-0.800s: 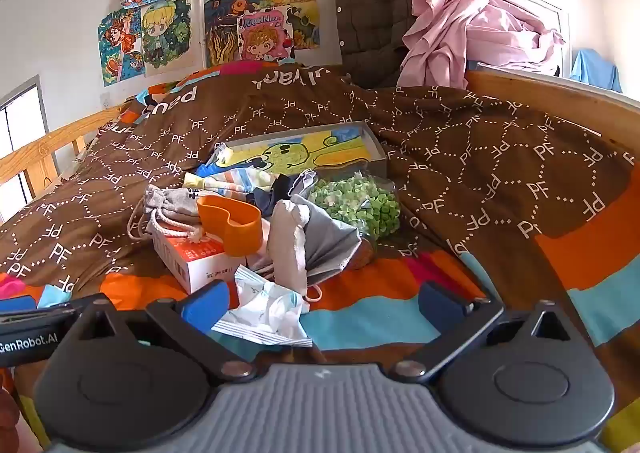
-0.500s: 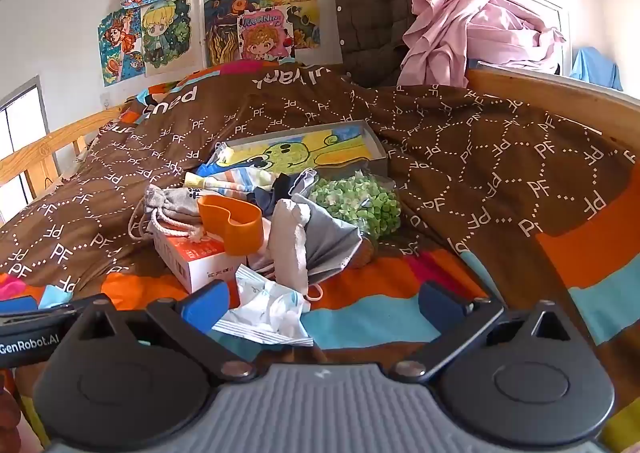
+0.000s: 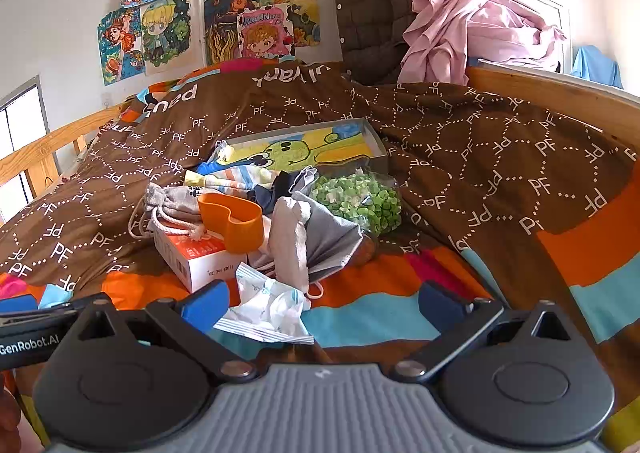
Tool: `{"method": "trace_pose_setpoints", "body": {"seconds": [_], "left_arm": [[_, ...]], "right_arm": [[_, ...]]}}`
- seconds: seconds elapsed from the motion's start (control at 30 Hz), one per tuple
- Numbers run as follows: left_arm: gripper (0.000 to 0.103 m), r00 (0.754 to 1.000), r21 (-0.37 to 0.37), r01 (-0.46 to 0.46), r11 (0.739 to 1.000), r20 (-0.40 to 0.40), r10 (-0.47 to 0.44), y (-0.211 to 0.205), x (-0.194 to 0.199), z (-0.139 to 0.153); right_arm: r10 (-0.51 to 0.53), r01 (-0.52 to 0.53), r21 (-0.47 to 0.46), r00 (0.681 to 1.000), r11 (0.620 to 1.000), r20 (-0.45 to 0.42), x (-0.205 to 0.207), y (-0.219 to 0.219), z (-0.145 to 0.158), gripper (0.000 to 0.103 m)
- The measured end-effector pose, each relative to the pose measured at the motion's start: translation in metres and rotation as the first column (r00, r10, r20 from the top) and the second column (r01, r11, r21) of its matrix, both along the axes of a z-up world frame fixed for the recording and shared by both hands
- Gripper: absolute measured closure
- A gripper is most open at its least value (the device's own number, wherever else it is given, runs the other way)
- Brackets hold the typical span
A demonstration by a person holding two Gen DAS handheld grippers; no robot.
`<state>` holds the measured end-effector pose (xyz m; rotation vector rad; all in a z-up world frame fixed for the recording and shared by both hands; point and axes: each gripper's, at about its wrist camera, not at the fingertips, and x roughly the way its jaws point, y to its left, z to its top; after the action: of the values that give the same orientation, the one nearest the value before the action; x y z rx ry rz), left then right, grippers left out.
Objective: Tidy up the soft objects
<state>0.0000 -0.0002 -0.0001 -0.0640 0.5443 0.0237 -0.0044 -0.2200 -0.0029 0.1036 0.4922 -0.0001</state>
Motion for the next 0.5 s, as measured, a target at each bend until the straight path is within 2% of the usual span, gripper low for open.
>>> {"method": "trace_pose_setpoints", "body": {"seconds": [0.5], "left_arm": [[0.001,1.000,0.004,0.000,1.000,0.001,0.000,-0.0001,-0.0001,0.0000]], "right_arm": [[0.000,0.000,0.003,1.000,1.000,-0.003,0.0006,-0.0003,-0.0003,0.000]]}}
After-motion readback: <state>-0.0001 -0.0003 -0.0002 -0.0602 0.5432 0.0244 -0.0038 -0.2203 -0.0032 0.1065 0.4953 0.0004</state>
